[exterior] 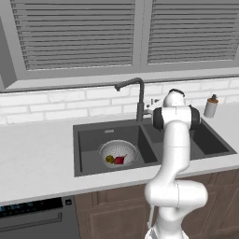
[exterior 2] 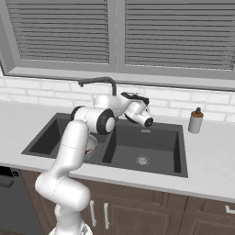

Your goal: Put the colander in the sink, put the pear, kiwi in the colander, and turn on the sink faucet and pour water over the colander.

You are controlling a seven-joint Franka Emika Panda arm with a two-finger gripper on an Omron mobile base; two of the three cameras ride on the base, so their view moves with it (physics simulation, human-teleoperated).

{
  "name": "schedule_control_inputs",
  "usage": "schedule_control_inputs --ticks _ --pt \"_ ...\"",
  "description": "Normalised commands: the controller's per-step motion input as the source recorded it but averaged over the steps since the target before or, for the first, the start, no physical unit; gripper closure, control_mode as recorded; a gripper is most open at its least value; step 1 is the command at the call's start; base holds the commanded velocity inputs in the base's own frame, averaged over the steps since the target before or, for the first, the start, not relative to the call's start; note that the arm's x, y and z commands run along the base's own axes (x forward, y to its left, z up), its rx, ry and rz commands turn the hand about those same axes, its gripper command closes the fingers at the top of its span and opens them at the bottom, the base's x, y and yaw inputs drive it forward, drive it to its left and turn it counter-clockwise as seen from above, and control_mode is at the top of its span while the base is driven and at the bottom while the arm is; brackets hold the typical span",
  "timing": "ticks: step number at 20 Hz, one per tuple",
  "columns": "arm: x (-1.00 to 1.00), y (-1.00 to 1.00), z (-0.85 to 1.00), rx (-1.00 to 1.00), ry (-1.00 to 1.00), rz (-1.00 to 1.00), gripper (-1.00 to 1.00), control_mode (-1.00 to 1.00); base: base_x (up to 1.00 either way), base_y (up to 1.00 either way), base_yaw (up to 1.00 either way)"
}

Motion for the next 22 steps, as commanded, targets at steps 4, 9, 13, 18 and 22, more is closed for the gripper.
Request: schedule_control_inputs --ticks 4,9,13,18,22 --pt "0.2 0.08 0.07 0.0 0.0 0.0 -1.0 -1.0 0.0 0.0 0.0" --pt "0.17 0.15 0.1 0.0 0.0 0.0 -1.0 -1.0 0.0 0.0 0.0" --pt "0.17 0.18 0.08 0.0 0.0 0.0 -1.0 -1.0 0.0 0.0 0.0" --pt "0.22 0.15 0.06 0.0 0.0 -0.01 -1.0 -1.0 0.0 0.0 0.0" --pt "0.18 0.16 0.14 0.0 0.0 -0.03 -1.0 -1.0 0.0 0.0 0.0"
